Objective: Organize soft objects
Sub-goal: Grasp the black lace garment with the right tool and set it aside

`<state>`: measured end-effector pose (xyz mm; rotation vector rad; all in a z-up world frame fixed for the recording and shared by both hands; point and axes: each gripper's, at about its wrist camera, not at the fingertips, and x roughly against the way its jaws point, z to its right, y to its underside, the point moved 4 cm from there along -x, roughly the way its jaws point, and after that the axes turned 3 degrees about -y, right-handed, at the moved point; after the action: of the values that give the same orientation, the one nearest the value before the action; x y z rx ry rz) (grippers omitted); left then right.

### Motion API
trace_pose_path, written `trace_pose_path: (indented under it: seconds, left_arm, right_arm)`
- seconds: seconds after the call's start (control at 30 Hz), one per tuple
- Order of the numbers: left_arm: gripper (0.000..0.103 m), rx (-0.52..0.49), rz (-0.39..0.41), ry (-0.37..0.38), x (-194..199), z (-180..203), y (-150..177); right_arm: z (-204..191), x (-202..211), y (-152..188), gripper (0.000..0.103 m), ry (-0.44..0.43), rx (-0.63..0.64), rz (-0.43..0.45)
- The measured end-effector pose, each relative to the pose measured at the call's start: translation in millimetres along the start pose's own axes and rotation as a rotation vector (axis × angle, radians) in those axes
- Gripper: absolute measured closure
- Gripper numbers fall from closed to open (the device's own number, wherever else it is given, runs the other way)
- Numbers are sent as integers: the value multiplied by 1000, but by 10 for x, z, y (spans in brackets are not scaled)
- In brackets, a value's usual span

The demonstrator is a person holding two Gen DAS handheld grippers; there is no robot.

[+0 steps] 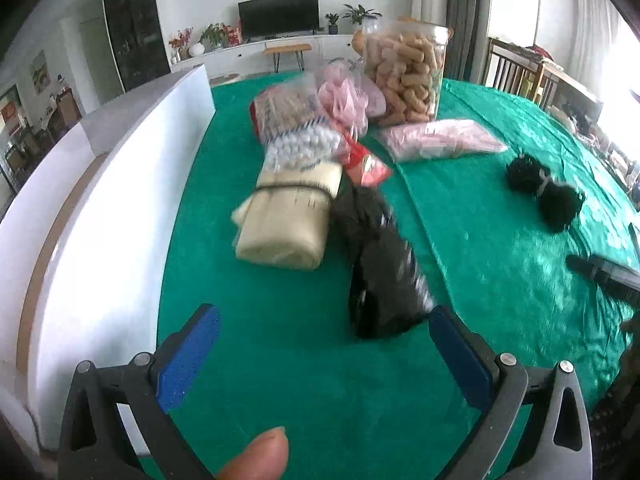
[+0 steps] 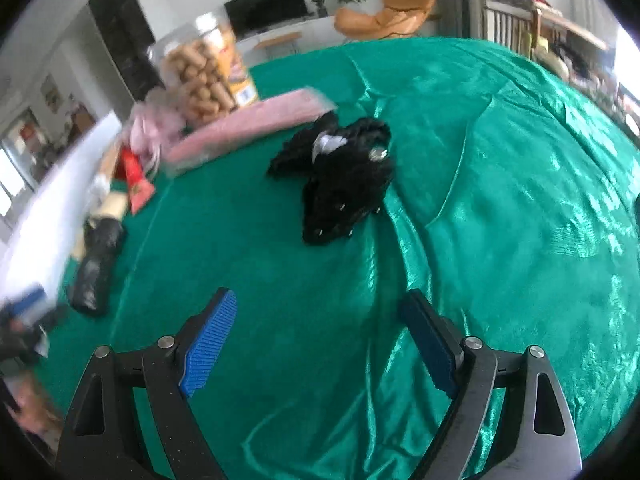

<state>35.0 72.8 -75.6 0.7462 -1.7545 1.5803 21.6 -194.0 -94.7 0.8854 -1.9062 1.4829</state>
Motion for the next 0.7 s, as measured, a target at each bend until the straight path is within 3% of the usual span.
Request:
trace_pose_path:
  seconds: [0.1, 0.3, 0.43, 0.5, 0.7]
  left_arm:
    - [0, -1, -29, -6, -88, -12, -225]
    - [0, 137, -117, -30, -450, -323, -672]
    - [0, 98, -249, 18, -823, -307, -739]
    - [0, 108, -261, 98, -887, -296, -773]
    - [0, 176, -312, 116, -1021, -415, -895]
  right_arm:
    - [13, -26, 6, 15, 18, 16, 5]
    - [-5, -46, 39, 15, 48, 55, 16]
    - [-86, -101, 68, 15, 117, 129, 9]
    - [-89, -107, 69, 15, 125, 136, 13]
    - [-71, -114, 57, 14, 123, 135, 20]
